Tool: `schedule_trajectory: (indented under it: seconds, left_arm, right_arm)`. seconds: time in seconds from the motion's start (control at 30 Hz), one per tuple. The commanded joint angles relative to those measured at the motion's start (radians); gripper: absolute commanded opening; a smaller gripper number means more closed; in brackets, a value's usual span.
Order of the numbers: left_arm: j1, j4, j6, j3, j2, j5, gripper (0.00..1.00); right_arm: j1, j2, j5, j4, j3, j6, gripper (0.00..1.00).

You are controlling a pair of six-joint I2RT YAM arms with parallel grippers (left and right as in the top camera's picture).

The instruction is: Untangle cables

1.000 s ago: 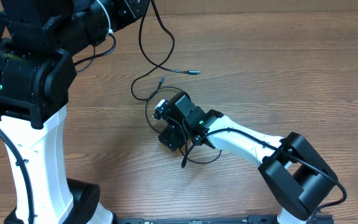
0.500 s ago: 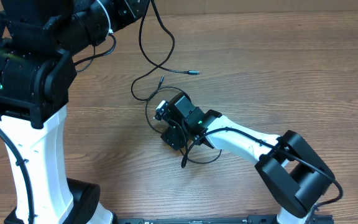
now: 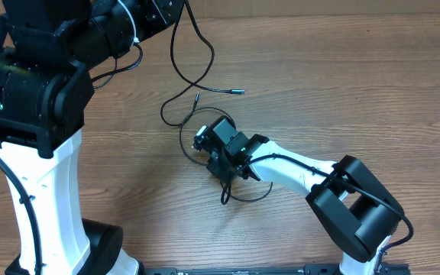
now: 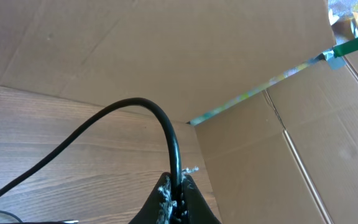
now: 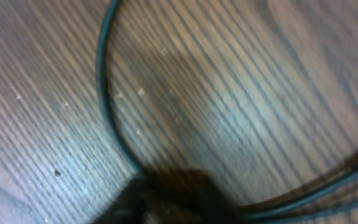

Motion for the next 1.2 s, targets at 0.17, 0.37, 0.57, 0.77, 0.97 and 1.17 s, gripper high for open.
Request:
schedule_trajectory:
  seconds: [0.17, 0.37, 0.57, 0.77, 0.97, 1.17]
  left_arm:
    - [-0.006, 0.005, 0.019, 0.010, -0.008, -0.002, 0.04]
    - [-0.006, -0.003, 0.019, 0.009, -0.008, -0.053, 0.04]
    - [-0.006, -0.002, 0.017, 0.010, -0.008, -0.052, 0.04]
    - [-0.007, 0.011, -0.035, 0.010, -0.008, -0.019, 0.04]
    - [-0.007, 0.014, -0.159, 0.009, -0.008, -0.026, 0.04]
    - [-0.007, 0.020, -0.205, 0.009, -0.008, -0.026, 0.04]
  right_arm:
    - [-0.010, 0.016, 0.174, -0.181, -0.012, 0.109, 0.04]
    - [-0.047, -0.074, 0.208, -0.255, -0.011, 0.355, 0.04]
    - [-0.055, -0.199, 0.208, -0.309, -0.011, 0.445, 0.04]
    - [-0.055, -0.272, 0.193, -0.311, -0.005, 0.451, 1.00]
    - [-0.055, -0.364, 0.110, -0.319, 0.080, 0.499, 1.00]
    - [-0.055, -0.505, -0.019, -0.318, 0.167, 0.500, 1.00]
